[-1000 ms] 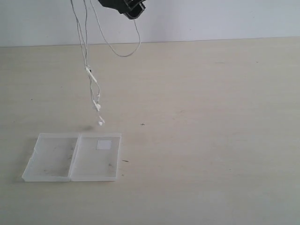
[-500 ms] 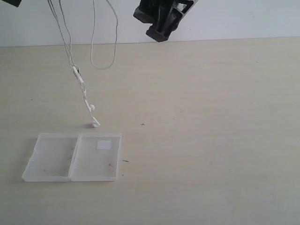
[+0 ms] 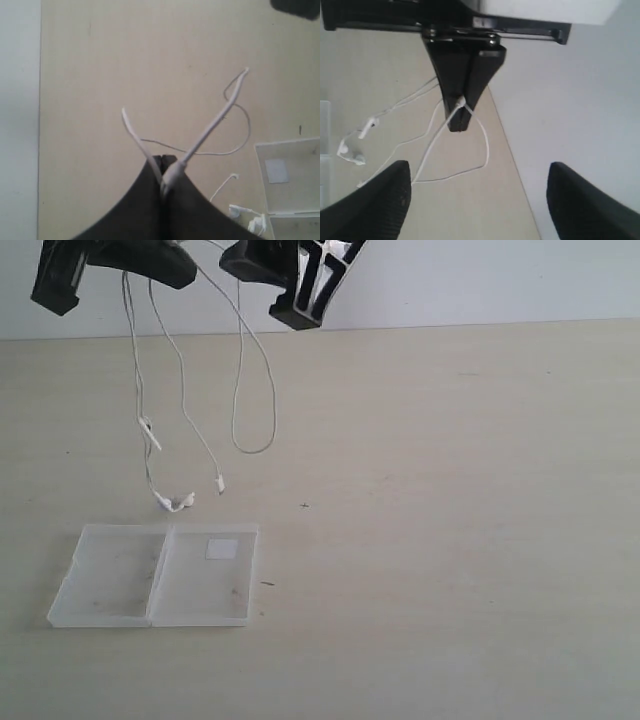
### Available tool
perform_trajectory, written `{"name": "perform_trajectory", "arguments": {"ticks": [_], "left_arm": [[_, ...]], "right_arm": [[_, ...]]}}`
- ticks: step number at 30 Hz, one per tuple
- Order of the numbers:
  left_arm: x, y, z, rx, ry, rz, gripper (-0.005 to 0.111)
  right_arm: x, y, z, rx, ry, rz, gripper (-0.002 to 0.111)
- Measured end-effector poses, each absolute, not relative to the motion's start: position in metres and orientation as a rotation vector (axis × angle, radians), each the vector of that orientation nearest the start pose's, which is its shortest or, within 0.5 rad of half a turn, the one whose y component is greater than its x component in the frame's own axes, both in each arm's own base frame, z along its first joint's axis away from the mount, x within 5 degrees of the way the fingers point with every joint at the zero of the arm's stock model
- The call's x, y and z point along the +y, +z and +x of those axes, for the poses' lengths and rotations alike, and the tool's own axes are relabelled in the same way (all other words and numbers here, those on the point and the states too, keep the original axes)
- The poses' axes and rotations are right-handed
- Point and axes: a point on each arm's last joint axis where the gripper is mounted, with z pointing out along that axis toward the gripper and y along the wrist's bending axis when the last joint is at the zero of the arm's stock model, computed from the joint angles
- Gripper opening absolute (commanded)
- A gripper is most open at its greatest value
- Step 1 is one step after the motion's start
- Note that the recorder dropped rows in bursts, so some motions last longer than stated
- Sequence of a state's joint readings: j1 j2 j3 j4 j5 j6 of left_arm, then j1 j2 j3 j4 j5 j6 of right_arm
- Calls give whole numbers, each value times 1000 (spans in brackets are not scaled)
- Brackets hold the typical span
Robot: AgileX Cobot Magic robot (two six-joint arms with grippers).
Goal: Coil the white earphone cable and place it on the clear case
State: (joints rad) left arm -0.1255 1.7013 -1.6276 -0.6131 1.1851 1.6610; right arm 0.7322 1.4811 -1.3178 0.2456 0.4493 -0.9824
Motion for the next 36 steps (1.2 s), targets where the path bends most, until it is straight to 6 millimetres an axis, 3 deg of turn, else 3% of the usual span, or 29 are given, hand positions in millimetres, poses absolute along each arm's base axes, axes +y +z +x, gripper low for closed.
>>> {"name": "perform_trajectory", "arguments": {"ticks": [13,20,26,36], "left_arm": [[-96,354,352,1590,-170,1848,0],[-96,354,352,1578,-160,1860,0],[-96,354,352,1578,-160,1860,0],[-96,354,352,1578,-160,1860,0]], "right_arm": [[255,340,263,1512,138,-1555,72],[273,361,278,1482,187,-1511,70],[285,353,287,1523,227,-1591,64],[285,360,289,1547,220,-1583,49]]}}
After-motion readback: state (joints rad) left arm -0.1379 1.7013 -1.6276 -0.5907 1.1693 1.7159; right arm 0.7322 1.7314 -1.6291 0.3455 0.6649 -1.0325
